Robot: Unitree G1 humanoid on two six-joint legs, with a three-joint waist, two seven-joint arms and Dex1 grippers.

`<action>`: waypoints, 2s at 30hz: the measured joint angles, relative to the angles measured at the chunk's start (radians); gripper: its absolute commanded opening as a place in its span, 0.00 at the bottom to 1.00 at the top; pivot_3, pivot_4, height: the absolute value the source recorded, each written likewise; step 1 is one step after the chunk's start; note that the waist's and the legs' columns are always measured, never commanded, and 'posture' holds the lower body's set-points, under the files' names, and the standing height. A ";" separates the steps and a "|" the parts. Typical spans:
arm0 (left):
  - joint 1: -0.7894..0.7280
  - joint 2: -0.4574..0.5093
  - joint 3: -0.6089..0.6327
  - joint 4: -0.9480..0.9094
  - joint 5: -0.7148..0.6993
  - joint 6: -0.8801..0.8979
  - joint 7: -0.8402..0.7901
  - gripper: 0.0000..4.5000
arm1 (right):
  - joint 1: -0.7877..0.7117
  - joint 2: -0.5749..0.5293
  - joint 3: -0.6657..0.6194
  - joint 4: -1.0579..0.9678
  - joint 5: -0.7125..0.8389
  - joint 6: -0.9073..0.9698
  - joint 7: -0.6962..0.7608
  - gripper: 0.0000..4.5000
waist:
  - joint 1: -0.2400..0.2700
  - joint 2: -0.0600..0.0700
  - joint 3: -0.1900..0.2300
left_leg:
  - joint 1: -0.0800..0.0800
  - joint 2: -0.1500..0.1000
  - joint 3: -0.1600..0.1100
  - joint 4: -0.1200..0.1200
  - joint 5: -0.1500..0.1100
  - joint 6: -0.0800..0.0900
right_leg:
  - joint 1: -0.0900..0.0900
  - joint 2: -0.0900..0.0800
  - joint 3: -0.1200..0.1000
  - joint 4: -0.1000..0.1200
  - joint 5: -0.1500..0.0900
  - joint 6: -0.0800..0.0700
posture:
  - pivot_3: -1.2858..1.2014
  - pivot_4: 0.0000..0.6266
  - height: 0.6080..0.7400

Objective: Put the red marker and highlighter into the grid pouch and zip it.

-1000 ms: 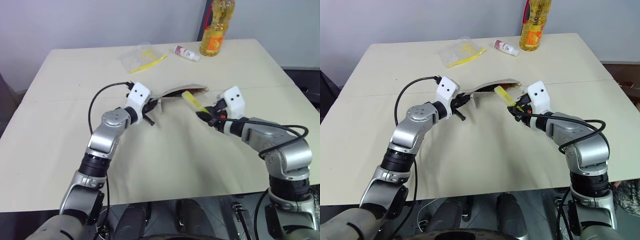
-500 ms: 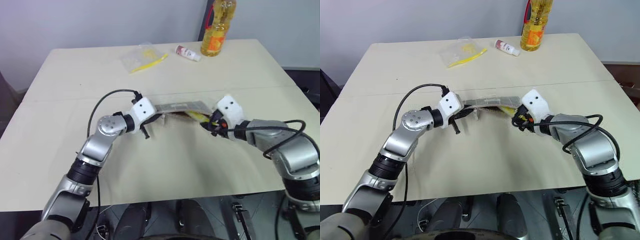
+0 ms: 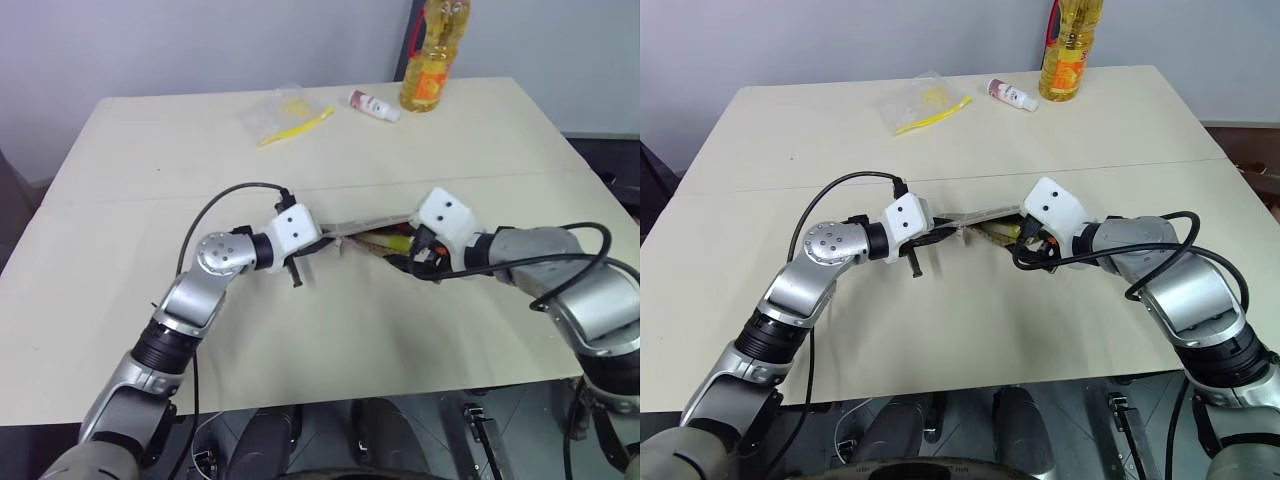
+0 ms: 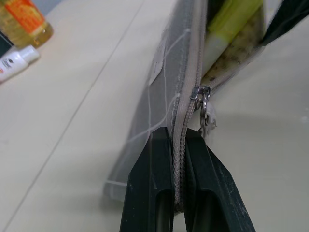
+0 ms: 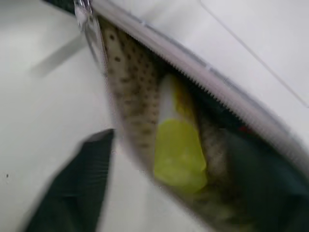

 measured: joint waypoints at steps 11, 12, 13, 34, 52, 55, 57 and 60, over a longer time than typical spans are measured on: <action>-0.091 -0.158 0.096 -0.011 -0.132 0.365 0.117 0.00 | 0.024 0.037 -0.314 -0.113 0.287 0.014 0.091 0.96 | 0.021 -0.001 0.000 | 0.000 0.000 -0.001 0.002 0.000 0.001 | 0.001 0.000 -0.001 0.000 0.000 0.001 | 0.52 0.24 1.00; -0.109 -0.169 0.103 -0.007 -0.140 0.384 0.128 0.00 | 0.043 0.051 -0.301 -0.131 0.301 0.020 0.082 0.96 | 0.020 -0.001 0.000 | 0.000 0.000 -0.001 0.002 0.000 0.001 | 0.001 0.000 -0.001 0.000 0.000 0.001 | 0.52 0.24 1.00; -0.123 -0.177 0.110 0.000 -0.148 0.399 0.135 0.00 | 0.055 0.069 -0.280 -0.141 0.306 0.027 0.063 0.96 | 0.020 -0.001 0.000 | 0.000 0.000 -0.001 0.002 0.000 0.001 | 0.001 0.000 -0.001 0.000 0.000 0.001 | 0.52 0.24 1.00; -0.164 -0.228 0.122 -0.006 -0.229 0.521 0.199 0.00 | 0.025 0.474 -0.048 0.147 0.030 -0.007 -0.384 0.43 | 0.015 -0.001 0.000 | 0.000 0.000 -0.001 0.001 0.001 -0.001 | -0.001 0.001 0.000 0.003 0.000 0.000 | 0.52 0.24 1.00; -0.127 -0.069 0.064 0.078 -0.130 0.283 0.155 0.00 | 0.020 0.165 -0.206 0.046 0.096 0.050 -0.200 0.01 | 0.019 -0.001 0.000 | -0.001 0.000 0.000 0.001 0.000 -0.001 | -0.001 0.001 0.000 0.002 0.000 0.000 | 0.52 0.24 1.00; -0.111 -0.030 0.067 0.104 -0.120 0.209 0.134 0.00 | 0.035 0.068 -0.250 0.063 0.093 0.038 -0.160 0.01 | 0.018 0.000 0.000 | -0.001 0.000 0.000 0.001 0.000 0.000 | -0.001 0.000 0.000 0.002 0.000 0.000 | 0.52 0.24 1.00; -0.092 -0.014 0.073 0.112 -0.119 0.187 0.125 0.00 | 0.041 0.030 -0.281 0.085 0.087 0.031 -0.147 0.01 | 0.017 0.000 0.000 | -0.001 0.000 0.000 0.001 0.000 0.000 | -0.001 0.000 0.000 0.001 0.000 0.000 | 0.52 0.24 1.00; -0.069 0.006 0.082 0.112 -0.122 0.174 0.113 0.00 | 0.072 -0.005 -0.289 0.103 0.075 -0.001 -0.123 0.01 | 0.017 0.000 0.000 | -0.001 0.000 0.000 0.001 0.000 0.000 | -0.001 0.000 0.000 0.001 0.000 0.000 | 0.52 0.24 1.00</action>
